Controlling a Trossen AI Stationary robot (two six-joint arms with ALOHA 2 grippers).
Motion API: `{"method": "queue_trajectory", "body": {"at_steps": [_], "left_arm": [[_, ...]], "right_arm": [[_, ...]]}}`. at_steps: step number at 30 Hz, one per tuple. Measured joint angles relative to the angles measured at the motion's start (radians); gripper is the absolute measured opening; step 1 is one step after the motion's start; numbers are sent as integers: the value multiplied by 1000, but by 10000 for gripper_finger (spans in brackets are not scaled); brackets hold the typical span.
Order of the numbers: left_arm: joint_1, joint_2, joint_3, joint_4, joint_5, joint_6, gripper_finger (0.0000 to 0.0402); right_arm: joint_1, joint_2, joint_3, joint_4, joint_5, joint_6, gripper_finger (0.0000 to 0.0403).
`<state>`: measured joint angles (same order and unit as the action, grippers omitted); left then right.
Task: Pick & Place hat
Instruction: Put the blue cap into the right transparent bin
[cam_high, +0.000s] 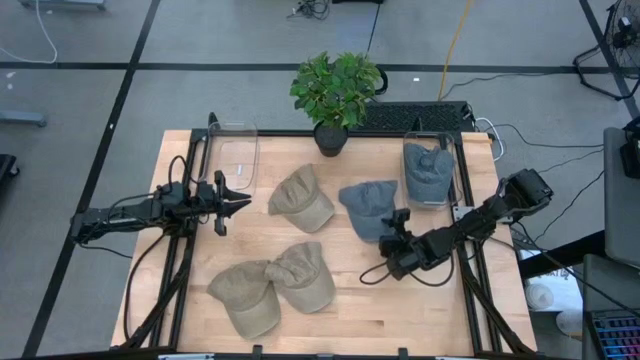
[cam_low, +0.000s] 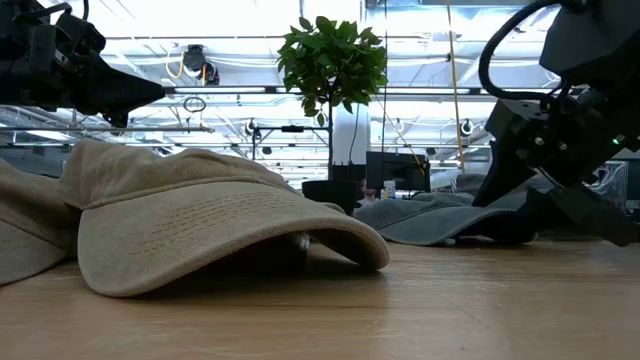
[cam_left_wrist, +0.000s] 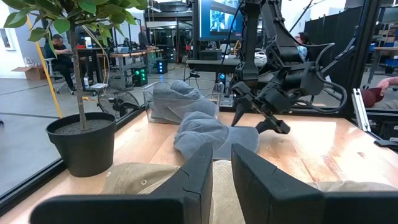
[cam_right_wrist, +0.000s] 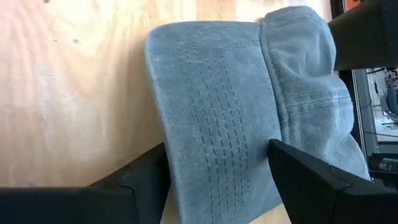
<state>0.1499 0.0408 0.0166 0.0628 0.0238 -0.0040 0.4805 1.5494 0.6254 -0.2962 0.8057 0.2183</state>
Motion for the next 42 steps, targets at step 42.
{"method": "queue_trajectory", "body": {"at_steps": [42], "left_arm": [[0, 0, 0, 0, 0, 0, 67]], "right_arm": [[59, -2, 3, 218, -51, -159, 242]]}}
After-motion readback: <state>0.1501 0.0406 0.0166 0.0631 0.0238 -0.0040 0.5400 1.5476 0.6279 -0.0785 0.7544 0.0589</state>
